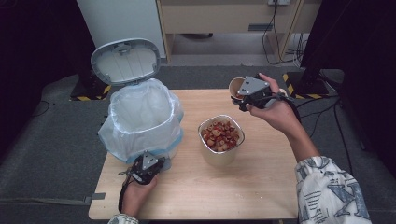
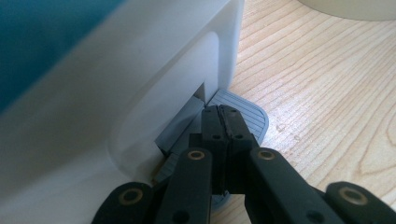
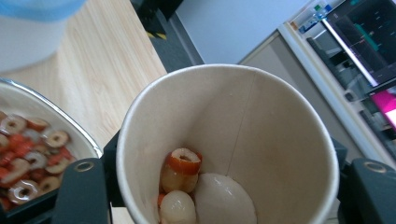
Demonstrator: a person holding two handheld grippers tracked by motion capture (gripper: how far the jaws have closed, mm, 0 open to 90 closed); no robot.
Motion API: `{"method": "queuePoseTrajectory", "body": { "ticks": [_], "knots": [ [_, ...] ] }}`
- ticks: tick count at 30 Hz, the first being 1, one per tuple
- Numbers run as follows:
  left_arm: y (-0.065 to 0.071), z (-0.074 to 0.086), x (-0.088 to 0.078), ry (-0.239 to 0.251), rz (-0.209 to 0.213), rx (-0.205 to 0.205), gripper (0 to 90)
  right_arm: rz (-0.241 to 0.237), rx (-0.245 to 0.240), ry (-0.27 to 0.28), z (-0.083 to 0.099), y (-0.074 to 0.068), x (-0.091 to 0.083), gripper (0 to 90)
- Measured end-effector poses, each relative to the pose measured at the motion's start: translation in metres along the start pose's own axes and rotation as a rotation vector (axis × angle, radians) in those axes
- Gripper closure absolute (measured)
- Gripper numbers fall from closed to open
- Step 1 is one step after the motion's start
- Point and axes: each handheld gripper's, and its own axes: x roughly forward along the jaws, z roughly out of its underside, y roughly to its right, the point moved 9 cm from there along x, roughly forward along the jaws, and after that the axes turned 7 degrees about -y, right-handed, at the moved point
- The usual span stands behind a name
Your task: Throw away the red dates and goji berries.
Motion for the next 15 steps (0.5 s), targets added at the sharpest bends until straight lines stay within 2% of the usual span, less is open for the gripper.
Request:
{"method": "queuePoseTrajectory", "body": {
  "ticks": [6, 15],
  "knots": [
    [-0.0001, 0.0000, 0.0001, 0.000, 0.001, 0.000, 88.6, -0.051, 0.092, 0.048, 0.0010, 0.0009, -0.0025, 31.1],
    [-0.0003, 0.0000, 0.0000, 0.000, 0.001, -0.001, 88.6, -0.086, 0.158, 0.081, -0.0005, 0.0020, -0.0050, 31.1]
  ]
}}
